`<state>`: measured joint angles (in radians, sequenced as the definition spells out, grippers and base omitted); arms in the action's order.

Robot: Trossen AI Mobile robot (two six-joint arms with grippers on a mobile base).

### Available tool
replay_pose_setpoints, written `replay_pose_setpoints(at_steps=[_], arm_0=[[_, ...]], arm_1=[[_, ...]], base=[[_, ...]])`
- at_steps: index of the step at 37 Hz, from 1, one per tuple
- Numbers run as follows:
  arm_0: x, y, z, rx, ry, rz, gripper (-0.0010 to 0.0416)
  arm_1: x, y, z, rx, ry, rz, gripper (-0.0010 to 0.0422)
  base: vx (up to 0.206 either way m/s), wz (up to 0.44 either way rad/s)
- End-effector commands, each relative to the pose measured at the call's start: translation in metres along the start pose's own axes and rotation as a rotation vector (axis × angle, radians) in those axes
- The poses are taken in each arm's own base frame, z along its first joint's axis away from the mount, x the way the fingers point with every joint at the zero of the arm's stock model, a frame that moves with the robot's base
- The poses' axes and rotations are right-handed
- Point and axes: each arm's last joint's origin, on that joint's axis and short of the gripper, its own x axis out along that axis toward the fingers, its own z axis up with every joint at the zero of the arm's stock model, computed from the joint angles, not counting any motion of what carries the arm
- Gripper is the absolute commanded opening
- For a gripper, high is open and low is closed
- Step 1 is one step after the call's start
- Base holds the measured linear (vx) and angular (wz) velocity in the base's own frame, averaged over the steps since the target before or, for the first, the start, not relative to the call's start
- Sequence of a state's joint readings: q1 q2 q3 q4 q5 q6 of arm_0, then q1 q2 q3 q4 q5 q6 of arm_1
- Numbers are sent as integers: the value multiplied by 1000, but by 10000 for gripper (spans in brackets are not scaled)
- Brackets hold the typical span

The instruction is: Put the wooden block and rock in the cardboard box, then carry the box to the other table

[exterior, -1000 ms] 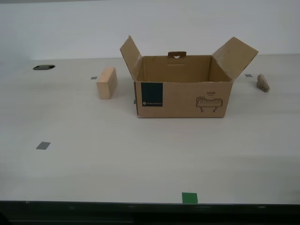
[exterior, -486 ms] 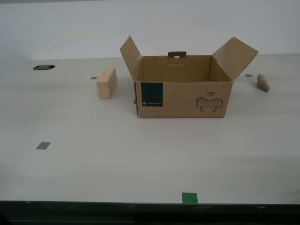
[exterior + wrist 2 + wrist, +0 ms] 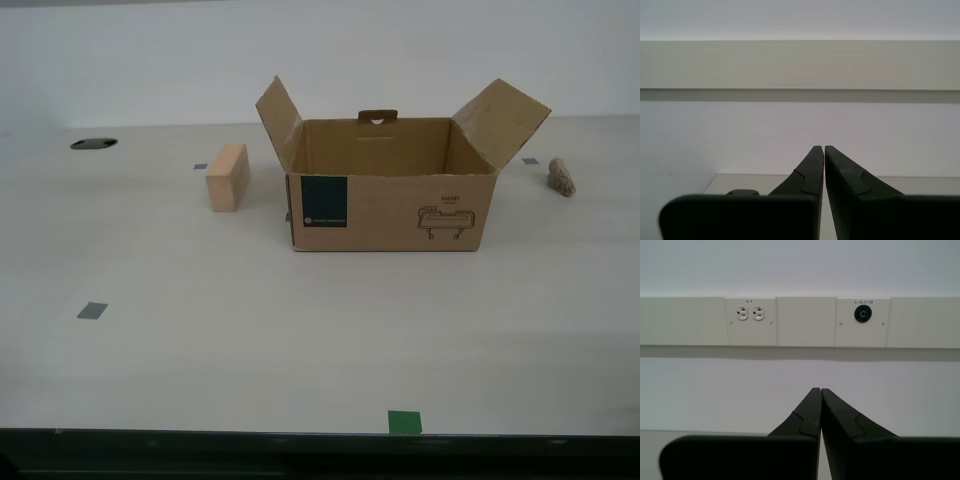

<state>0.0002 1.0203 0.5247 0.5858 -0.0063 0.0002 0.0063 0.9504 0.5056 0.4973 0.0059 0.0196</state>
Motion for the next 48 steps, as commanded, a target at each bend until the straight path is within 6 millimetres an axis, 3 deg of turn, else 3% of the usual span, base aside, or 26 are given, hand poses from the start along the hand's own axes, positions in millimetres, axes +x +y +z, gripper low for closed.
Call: replay_pose_setpoints(at_steps=[1, 10, 27, 48], arm_0=[[0, 0, 1, -1, -6, 0, -1], [3, 0, 6, -1, 44, 0, -1], [10, 0, 43, 2, 280, 0, -1], [-4, 0, 101, 11, 488, -2, -1]], arm_1=[[0, 0, 1, 0, -7, -4, 0], [0, -1, 3, -10, -4, -17, -1], [5, -1, 39, -28, 242, -39, -1], [-5, -2, 79, -101, 454, -64, -1]], base=[[0, 0], [0, 0], [0, 0], [0, 0]])
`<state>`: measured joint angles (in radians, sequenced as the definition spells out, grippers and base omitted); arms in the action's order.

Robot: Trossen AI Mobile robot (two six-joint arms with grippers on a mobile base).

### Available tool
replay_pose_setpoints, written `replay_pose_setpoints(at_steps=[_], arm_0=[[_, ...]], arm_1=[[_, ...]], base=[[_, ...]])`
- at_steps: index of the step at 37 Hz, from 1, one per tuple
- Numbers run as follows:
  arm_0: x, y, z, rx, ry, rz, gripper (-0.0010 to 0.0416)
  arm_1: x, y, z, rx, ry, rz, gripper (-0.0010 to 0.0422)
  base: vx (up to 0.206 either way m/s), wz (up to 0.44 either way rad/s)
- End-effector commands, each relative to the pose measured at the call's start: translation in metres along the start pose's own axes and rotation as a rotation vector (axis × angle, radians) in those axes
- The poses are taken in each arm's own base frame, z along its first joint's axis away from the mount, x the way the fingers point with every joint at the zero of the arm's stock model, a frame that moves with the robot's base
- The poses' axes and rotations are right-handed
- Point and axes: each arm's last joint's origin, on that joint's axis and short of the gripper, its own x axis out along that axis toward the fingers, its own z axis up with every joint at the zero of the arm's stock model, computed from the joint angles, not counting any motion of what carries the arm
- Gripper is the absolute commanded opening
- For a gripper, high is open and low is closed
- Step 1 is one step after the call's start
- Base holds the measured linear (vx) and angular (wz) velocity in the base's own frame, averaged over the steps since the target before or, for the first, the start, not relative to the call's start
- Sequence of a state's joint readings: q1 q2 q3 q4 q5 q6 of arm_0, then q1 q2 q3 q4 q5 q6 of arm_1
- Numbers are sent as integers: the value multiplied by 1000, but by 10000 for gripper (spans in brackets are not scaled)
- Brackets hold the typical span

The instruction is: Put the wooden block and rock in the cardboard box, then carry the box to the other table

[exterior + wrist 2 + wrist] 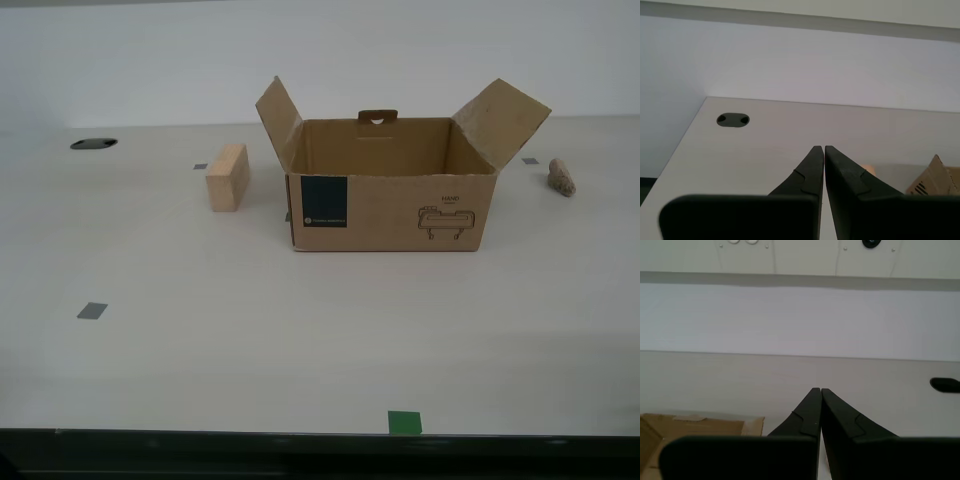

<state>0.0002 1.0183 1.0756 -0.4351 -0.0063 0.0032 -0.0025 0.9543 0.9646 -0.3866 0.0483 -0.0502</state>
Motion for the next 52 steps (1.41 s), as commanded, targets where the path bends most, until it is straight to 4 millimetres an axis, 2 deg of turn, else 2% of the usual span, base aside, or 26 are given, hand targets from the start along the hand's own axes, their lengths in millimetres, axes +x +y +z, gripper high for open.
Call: replay_pose_setpoints(at_steps=[1, 14, 26, 40, 47, 52], arm_0=[[-8, 0, 6, 6, 26, 1, -1], [-36, 0, 21, 9, 144, -1, -1], [-55, 1, 24, 9, 260, -2, -1], [-64, 1, 23, 5, 340, -1, -1], [-59, 0, 21, -7, 378, 0, -1], [-48, 0, 18, -21, 451, 4, -1]], arm_1=[[-3, -1, 5, -23, 35, -25, -1], [9, -14, 25, -20, 217, -81, -1], [35, -47, 37, 28, 300, -185, -1], [79, -99, 31, 57, 455, -286, 0], [105, -108, 31, 67, 508, -280, 0], [117, -111, 31, 68, 522, -279, 0]], base=[[0, 0], [0, 0], [0, 0], [0, 0], [0, 0], [0, 0]])
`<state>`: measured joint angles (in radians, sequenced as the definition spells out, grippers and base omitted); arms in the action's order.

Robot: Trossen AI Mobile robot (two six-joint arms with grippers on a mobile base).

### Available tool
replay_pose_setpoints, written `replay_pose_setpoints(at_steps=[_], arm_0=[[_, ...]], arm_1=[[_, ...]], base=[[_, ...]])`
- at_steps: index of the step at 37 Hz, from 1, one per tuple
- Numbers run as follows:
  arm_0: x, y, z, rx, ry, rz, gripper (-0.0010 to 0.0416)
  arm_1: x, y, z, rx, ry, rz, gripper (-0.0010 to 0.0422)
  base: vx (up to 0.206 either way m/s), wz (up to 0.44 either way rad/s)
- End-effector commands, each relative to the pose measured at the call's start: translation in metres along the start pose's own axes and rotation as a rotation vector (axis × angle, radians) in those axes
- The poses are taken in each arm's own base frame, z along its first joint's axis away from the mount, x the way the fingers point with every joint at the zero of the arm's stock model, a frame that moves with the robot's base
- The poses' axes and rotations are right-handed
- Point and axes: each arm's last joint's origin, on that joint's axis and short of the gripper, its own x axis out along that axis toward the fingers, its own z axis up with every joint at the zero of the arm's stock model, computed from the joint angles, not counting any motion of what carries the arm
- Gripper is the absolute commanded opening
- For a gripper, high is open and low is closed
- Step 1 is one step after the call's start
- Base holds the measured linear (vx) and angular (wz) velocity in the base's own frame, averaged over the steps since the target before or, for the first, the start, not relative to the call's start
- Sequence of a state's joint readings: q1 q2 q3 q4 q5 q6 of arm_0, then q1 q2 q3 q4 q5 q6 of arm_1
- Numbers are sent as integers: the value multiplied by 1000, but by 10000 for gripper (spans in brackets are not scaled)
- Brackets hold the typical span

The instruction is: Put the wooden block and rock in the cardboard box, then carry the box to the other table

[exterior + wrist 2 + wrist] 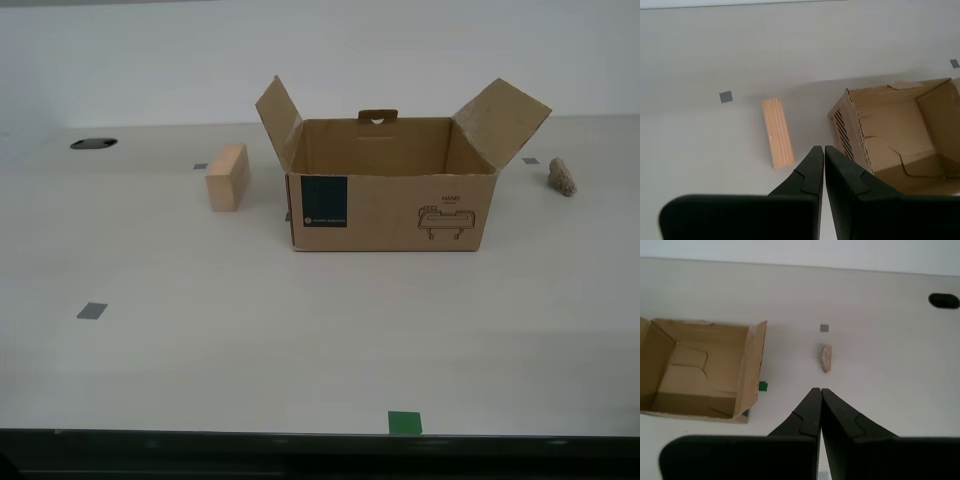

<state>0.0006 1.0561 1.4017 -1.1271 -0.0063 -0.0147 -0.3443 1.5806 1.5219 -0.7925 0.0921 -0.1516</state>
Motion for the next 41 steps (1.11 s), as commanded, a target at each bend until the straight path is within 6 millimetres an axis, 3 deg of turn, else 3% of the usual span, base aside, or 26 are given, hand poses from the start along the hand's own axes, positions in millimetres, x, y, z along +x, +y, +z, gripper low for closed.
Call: replay_pose_setpoints(at_steps=[1, 13, 41], arm_0=[[9, 0, 2, -5, 67, 0, -1], [35, 0, 7, 16, 189, 1, 0], [37, 0, 12, 14, 143, 1, 1]], arm_1=[[6, 0, 3, 1, 11, -4, 0], [12, 1, 2, -4, 54, 4, 0], [11, 1, 3, -16, 61, 5, 0]], base=[[0, 0], [0, 0], [0, 0]])
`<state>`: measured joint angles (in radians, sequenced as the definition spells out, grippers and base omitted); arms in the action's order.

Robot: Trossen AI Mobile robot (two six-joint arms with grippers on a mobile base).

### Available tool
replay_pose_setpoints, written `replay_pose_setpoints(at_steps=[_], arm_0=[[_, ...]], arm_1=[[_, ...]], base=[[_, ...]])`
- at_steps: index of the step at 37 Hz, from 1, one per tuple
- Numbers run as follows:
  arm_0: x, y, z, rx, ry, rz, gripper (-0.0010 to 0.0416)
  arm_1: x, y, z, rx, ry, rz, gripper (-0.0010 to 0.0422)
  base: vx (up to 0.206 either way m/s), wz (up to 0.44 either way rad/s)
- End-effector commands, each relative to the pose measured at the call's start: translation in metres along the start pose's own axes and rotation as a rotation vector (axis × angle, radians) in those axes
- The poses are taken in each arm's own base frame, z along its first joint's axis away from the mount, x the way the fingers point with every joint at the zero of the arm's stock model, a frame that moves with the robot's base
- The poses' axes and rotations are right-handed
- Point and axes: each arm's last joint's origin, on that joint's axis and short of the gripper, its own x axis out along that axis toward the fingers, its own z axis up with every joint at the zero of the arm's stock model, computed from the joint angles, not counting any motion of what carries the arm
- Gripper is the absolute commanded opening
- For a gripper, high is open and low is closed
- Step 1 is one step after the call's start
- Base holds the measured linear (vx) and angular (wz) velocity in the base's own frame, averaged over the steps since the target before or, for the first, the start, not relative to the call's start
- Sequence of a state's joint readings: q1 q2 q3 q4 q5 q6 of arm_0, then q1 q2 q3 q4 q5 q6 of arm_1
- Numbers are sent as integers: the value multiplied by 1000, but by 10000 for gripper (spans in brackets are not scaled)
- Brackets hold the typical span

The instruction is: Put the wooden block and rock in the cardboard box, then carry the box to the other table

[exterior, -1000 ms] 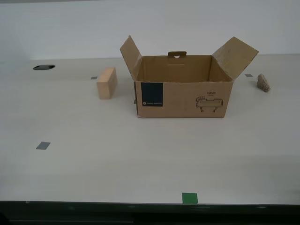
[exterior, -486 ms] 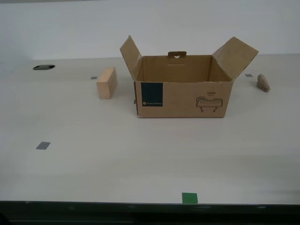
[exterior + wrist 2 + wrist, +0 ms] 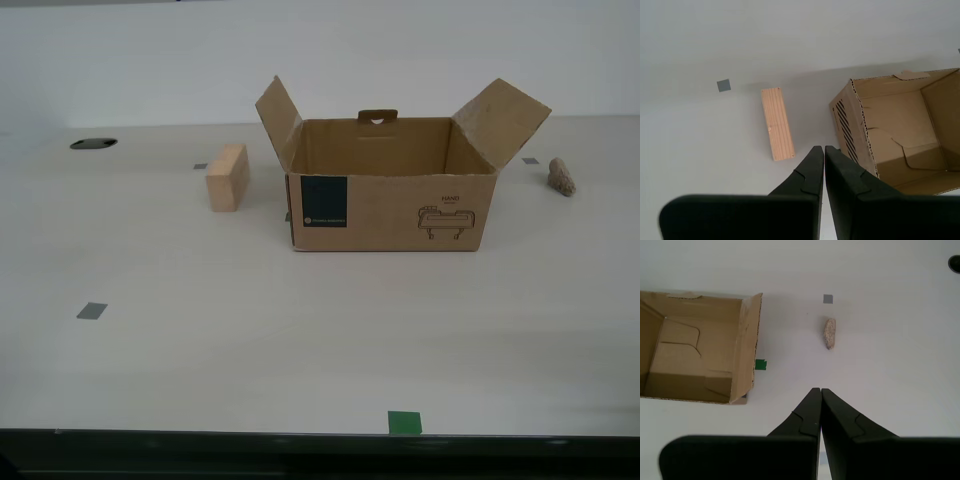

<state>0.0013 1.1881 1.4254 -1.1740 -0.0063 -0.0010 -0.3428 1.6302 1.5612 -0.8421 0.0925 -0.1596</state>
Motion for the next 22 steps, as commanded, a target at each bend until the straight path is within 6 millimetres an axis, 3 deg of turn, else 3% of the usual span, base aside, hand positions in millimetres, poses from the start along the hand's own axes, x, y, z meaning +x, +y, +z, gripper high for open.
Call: replay_pose_setpoints(at_steps=[1, 22], arm_0=[[0, 0, 2, -1, -17, -1, 2], [0, 0, 5, -6, -49, -1, 3]], arm_1=[[0, 0, 0, -1, 2, -5, 0], [0, 1, -3, 9, 37, 3, 0]], base=[[0, 0], [0, 0]])
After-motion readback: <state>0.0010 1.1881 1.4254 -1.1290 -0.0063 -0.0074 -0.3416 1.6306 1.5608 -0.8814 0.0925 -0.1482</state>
